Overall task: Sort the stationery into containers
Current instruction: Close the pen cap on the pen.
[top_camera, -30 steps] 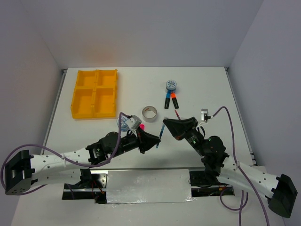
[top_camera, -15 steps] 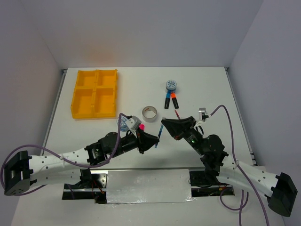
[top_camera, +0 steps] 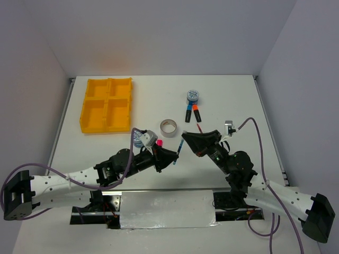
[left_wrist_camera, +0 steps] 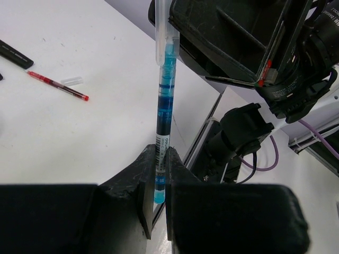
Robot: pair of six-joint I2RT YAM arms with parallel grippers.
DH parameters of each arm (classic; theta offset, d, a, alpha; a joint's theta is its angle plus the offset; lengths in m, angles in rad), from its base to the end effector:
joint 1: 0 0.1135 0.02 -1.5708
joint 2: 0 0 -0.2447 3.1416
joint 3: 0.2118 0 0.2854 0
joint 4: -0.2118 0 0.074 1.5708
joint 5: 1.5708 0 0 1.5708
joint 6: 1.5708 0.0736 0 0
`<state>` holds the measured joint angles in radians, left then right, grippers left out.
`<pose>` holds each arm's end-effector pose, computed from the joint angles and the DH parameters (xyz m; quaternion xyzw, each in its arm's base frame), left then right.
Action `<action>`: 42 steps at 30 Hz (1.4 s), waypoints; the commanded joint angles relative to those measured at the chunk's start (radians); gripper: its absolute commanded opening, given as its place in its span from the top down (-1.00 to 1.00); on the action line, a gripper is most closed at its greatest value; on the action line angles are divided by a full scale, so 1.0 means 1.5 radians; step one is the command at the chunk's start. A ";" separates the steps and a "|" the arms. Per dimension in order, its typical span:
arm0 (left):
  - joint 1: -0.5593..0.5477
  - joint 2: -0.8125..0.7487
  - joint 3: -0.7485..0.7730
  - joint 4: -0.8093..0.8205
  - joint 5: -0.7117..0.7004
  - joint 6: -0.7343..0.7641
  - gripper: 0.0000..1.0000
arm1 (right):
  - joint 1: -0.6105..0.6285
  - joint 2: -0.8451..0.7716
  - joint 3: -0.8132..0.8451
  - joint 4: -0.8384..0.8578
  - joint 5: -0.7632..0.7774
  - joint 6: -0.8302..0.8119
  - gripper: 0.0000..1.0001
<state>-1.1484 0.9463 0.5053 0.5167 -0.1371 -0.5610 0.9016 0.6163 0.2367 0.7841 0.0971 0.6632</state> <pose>0.1327 -0.2707 0.2583 0.1483 0.6637 -0.5214 0.5154 0.1527 0.1815 0.2652 -0.0252 0.5509 0.5688 0.6102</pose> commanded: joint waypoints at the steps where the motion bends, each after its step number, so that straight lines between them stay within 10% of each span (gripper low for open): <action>1: 0.007 -0.025 0.038 0.140 -0.064 0.015 1.00 | 0.025 -0.010 0.002 -0.054 -0.031 -0.016 0.97; 31: 0.007 -0.005 0.034 0.198 -0.055 0.057 1.00 | 0.065 0.034 0.026 -0.067 0.011 -0.035 0.99; 42: 0.008 -0.001 0.018 0.210 -0.051 0.063 1.00 | 0.064 0.018 0.036 -0.076 -0.022 -0.033 0.50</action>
<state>-1.1500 0.9543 0.5018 0.6037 -0.1669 -0.4999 0.9672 0.6411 0.2779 0.7868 0.1761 0.6094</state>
